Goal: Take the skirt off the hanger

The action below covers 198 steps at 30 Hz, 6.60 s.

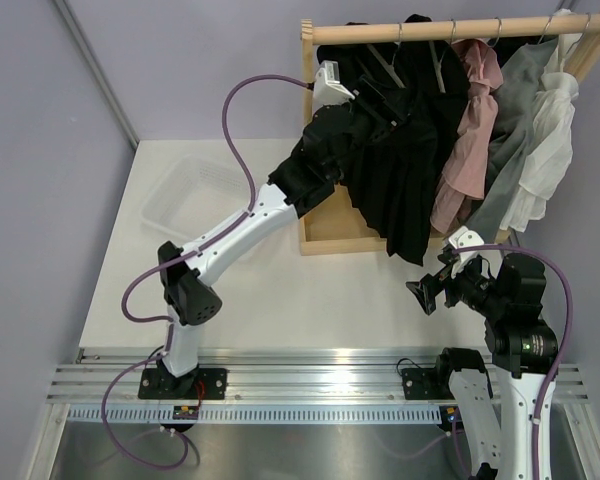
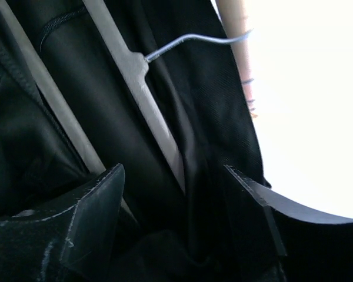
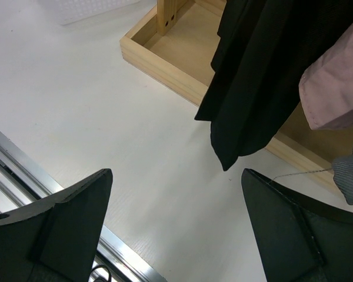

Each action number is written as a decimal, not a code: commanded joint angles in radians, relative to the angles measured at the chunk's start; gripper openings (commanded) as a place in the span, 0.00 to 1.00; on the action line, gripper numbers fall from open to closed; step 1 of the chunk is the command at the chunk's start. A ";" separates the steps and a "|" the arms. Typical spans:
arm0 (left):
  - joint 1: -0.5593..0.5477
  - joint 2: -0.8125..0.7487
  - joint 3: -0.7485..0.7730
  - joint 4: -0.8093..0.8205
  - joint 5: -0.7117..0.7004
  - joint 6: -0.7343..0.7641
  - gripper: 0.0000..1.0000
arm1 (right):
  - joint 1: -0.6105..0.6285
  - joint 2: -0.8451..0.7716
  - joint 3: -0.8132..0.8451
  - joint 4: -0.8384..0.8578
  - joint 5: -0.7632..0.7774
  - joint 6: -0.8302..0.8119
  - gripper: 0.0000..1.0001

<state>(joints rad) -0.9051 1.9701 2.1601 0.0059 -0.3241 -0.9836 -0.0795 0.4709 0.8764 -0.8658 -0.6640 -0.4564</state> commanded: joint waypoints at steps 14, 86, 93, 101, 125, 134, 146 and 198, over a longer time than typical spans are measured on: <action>-0.003 0.116 0.153 0.043 -0.105 0.071 0.38 | -0.002 -0.018 -0.002 0.019 0.004 -0.004 0.99; 0.103 -0.683 -1.032 0.238 0.809 0.384 0.00 | -0.002 0.321 0.486 -0.230 -0.240 0.038 1.00; 0.103 -0.729 -1.161 0.144 0.872 0.525 0.00 | -0.002 0.393 0.611 -0.236 -0.100 0.088 0.99; 0.101 -0.712 -1.194 0.181 1.009 0.513 0.00 | -0.002 0.391 0.550 -0.240 -0.166 -0.085 1.00; -0.043 -0.685 -1.238 -0.127 0.807 0.842 0.70 | 0.001 0.511 0.119 -0.320 -0.276 -1.163 0.99; -0.069 -0.666 -1.241 -0.158 0.724 0.931 0.88 | 0.061 0.659 0.141 -0.460 -0.304 -1.447 0.99; -0.068 -0.830 -1.326 -0.198 0.596 0.981 0.99 | 0.356 0.693 0.048 -0.025 -0.126 -0.986 0.99; -0.086 -1.086 -1.343 -0.205 0.289 1.042 0.99 | 0.468 0.592 0.441 -0.335 -0.036 -0.758 0.00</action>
<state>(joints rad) -0.9913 0.9314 0.7860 -0.2825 -0.0193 0.0380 0.3786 1.1076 1.3186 -1.2095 -0.6964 -1.2388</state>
